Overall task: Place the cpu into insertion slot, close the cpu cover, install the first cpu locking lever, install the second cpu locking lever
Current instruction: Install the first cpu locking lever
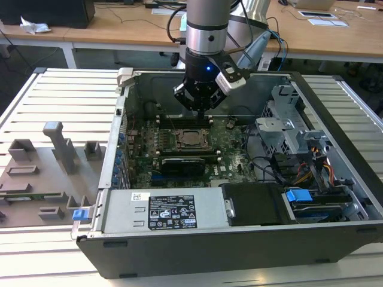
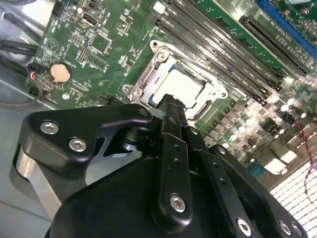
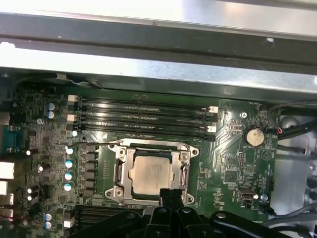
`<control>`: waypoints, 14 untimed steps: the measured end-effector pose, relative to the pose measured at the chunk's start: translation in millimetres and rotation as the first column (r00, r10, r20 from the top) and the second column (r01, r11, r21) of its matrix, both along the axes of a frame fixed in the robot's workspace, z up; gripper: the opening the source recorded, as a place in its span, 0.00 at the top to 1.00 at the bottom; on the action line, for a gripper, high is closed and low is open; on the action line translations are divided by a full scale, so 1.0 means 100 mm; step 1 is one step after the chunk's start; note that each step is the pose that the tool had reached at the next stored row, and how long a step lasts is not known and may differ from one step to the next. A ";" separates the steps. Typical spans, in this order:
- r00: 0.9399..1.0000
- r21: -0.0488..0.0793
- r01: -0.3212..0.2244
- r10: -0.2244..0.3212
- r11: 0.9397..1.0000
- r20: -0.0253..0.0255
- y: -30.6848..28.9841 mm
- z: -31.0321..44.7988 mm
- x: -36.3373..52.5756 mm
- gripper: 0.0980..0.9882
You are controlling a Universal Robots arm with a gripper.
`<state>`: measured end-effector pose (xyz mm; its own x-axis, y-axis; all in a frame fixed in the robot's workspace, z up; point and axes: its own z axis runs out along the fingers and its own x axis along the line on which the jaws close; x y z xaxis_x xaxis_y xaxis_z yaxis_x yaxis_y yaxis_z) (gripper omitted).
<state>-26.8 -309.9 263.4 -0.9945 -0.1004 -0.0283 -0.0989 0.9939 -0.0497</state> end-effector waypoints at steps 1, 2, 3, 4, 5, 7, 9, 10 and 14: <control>1.000 0.000 -0.010 0.010 1.000 0.000 0.000 0.000 0.000 0.99; 1.000 0.000 -0.020 0.020 1.000 0.000 0.000 0.000 0.000 0.99; 0.999 0.000 -0.033 0.033 0.999 0.000 0.000 0.000 0.000 0.99; 0.999 0.000 -0.043 0.043 0.999 0.000 0.000 0.000 0.000 0.99; 0.999 0.000 -0.052 0.052 0.999 0.000 0.000 0.000 0.000 0.99; 0.997 0.000 -0.077 0.077 0.997 0.000 0.000 0.000 0.000 0.99; 0.995 0.000 -0.098 0.098 0.995 0.000 0.000 0.000 0.000 0.99; 0.994 0.000 -0.111 0.111 0.994 0.000 0.000 0.000 0.000 0.99; 0.987 0.000 -0.162 0.162 0.987 0.000 0.000 0.000 0.000 0.99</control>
<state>-26.8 -309.9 263.4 -0.9650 -0.2606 -0.0283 -0.2591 0.9646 -0.0497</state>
